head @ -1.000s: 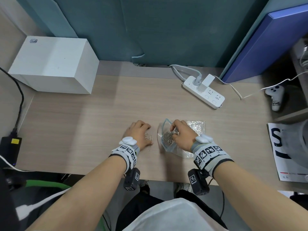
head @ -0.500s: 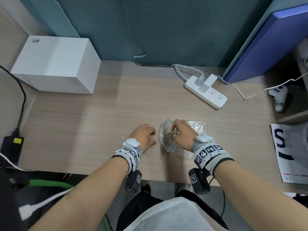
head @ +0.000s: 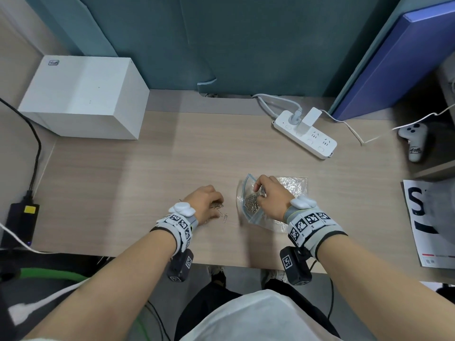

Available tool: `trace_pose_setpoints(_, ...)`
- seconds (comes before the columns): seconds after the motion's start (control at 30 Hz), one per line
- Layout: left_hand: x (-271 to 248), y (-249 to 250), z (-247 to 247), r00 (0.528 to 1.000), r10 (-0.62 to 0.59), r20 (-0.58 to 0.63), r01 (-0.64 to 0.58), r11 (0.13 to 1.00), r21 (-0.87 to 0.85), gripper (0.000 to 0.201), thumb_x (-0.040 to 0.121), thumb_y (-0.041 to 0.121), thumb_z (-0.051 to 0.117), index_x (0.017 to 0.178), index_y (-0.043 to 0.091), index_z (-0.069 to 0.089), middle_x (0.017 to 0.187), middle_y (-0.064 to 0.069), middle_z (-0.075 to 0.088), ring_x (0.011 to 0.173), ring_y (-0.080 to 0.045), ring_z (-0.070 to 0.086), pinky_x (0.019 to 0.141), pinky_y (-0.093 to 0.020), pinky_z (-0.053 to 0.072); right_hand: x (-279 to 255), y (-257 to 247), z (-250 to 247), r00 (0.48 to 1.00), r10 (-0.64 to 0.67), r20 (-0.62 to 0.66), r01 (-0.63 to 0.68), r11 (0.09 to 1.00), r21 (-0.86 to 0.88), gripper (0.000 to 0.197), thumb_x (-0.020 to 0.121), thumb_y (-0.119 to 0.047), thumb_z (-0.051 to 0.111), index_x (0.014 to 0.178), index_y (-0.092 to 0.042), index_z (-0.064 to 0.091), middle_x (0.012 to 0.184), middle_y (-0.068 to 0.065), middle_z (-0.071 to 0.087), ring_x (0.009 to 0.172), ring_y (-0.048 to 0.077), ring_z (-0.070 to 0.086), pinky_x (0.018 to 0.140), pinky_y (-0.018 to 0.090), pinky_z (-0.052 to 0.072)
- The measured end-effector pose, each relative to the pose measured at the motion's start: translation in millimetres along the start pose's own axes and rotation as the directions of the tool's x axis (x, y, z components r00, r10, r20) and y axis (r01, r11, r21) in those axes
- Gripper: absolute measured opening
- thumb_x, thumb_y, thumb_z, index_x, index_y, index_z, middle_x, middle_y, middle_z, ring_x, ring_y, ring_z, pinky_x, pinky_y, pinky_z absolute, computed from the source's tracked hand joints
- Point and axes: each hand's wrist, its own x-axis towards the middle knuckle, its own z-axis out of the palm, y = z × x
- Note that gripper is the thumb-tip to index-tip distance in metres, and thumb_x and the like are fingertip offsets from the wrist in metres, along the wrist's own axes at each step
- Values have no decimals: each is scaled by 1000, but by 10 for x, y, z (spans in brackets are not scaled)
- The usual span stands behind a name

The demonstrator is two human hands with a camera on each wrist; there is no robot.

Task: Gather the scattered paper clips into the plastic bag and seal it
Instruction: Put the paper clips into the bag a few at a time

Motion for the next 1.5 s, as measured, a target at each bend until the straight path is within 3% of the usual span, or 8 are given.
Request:
trace_pose_setpoints(0.1,-104,1,15,1000,0,13,-1,998,68,44,75,38,82,115,32,65,112,10,56,107,-10,50,81,-30,47,7,-22,12,1000,-1,11,1,1000,4,19,90,-13,58,103,-26,54,105,-3,49,88,25,60,81,41,52)
trace_pose_setpoints(0.37,-23,208,175,998,5,-63,4,989,148,9,90,33,67,96,27,66,101,8,62,92,-21,61,72,-33,51,-6,-33,19,1000,0,17,0,1000,16,17,91,-14,56,104,-24,55,105,-1,49,86,24,58,76,37,49)
trace_pose_setpoints(0.6,12,201,203,998,38,-58,-24,976,216,7,93,24,56,98,21,59,99,-2,60,81,-30,60,66,-38,53,-20,-31,25,1000,-15,11,15,1000,15,18,90,-13,56,102,-26,55,105,-3,49,87,21,57,73,34,44)
trace_pose_setpoints(0.77,62,320,111,981,-103,-163,94,994,-57,8,84,18,66,87,25,67,86,6,63,79,-19,62,70,-30,52,-44,-51,5,1000,-10,10,10,1000,10,19,89,-13,56,102,-27,55,103,-3,49,88,23,58,79,38,49)
trace_pose_setpoints(0.93,147,739,50,993,-61,-99,9,890,-457,17,75,15,83,88,22,75,76,12,68,65,-1,61,68,-16,49,-47,-57,20,1000,-10,7,10,1000,3,21,88,-11,58,103,-25,55,104,-2,50,89,23,57,80,39,48)
trace_pose_setpoints(1.17,13,307,99,997,-72,4,72,997,5,34,69,35,83,92,31,58,93,10,55,87,-15,53,74,-33,50,-64,-38,21,1000,-7,-4,7,1000,14,18,89,-13,56,101,-27,54,104,-2,49,85,23,58,76,37,50)
trace_pose_setpoints(1.37,116,228,29,999,-24,-25,26,996,84,28,82,4,70,89,30,64,89,12,59,81,-14,59,66,-25,41,-52,-40,69,1000,-14,22,14,1000,0,18,91,-13,56,102,-27,54,105,-2,49,83,22,58,67,33,39)
trace_pose_setpoints(1.5,74,49,-120,992,-76,-101,87,991,105,30,81,1,63,87,31,64,86,15,58,76,-13,56,63,-25,38,-56,-25,73,1000,-9,25,9,1000,-1,19,90,-12,57,102,-27,54,104,-3,49,81,20,57,67,34,40)
